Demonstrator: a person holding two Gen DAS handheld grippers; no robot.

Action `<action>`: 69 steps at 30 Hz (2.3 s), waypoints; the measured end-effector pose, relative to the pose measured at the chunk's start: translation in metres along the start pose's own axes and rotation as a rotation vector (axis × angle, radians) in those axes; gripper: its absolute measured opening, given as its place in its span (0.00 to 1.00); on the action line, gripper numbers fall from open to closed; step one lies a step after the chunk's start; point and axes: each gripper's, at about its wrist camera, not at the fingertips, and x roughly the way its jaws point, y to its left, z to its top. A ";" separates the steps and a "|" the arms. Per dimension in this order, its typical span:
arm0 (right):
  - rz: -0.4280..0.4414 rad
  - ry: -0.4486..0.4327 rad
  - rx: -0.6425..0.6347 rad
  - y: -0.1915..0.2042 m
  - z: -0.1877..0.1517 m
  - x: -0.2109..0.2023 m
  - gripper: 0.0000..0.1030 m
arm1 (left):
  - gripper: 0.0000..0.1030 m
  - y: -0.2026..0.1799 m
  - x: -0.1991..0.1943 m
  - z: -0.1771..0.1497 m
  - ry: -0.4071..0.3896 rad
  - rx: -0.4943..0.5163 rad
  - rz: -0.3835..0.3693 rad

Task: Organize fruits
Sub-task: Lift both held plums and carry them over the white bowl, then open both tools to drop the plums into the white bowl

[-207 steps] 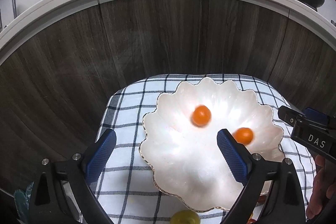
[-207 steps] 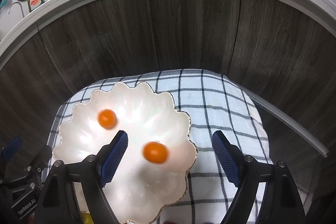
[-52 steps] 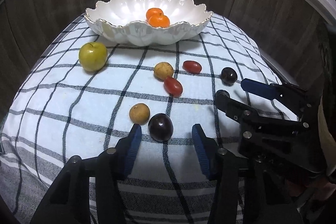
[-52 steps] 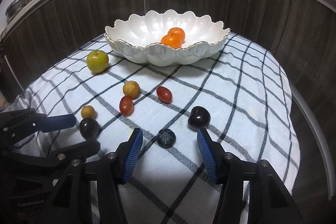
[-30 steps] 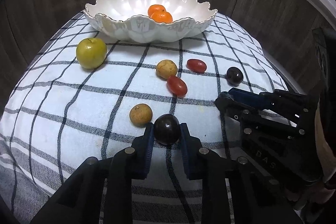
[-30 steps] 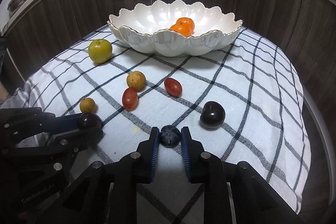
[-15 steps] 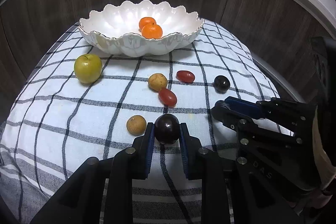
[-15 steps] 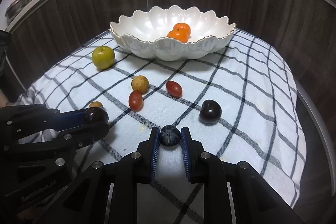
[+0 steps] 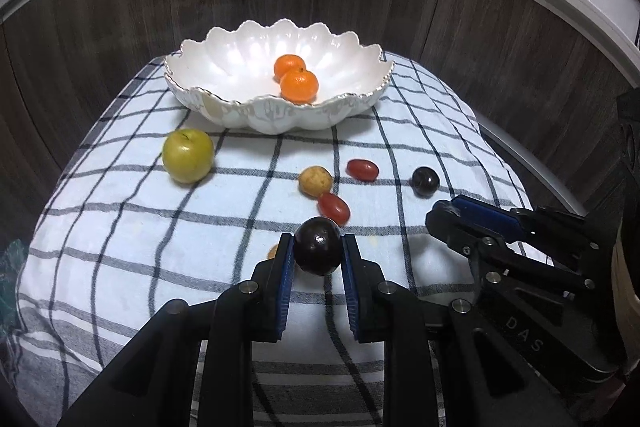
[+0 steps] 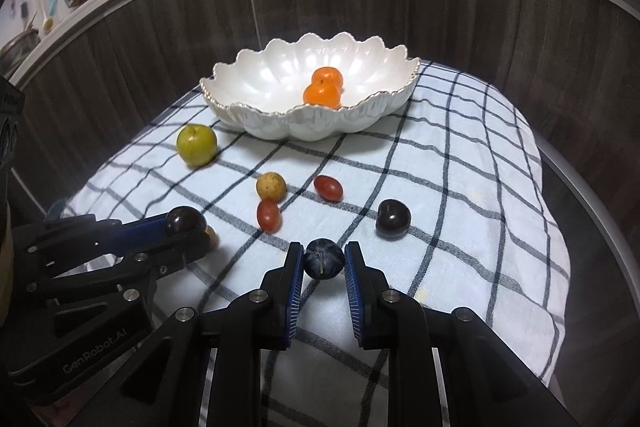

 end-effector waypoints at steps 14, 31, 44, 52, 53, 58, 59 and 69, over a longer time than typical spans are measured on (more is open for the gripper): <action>-0.049 -0.044 0.018 0.024 0.027 -0.018 0.22 | 0.23 0.023 -0.016 0.024 -0.035 0.009 -0.007; -0.124 -0.054 0.052 0.047 0.064 -0.013 0.22 | 0.23 0.057 -0.023 0.056 -0.061 0.053 -0.013; -0.168 -0.099 0.119 0.046 0.103 -0.008 0.22 | 0.23 0.076 -0.012 0.099 -0.063 0.058 -0.030; -0.188 -0.111 0.146 0.042 0.128 0.001 0.22 | 0.23 0.084 -0.001 0.126 -0.064 0.076 -0.044; -0.192 -0.111 0.147 0.042 0.131 0.002 0.22 | 0.23 0.086 0.003 0.130 -0.062 0.082 -0.045; -0.215 -0.096 0.169 0.038 0.140 0.015 0.22 | 0.23 0.092 0.016 0.143 -0.044 0.098 -0.053; -0.221 -0.093 0.172 0.037 0.141 0.017 0.22 | 0.23 0.094 0.019 0.146 -0.042 0.103 -0.050; -0.271 -0.042 0.215 0.023 0.147 0.042 0.22 | 0.23 0.104 0.046 0.158 0.003 0.090 -0.049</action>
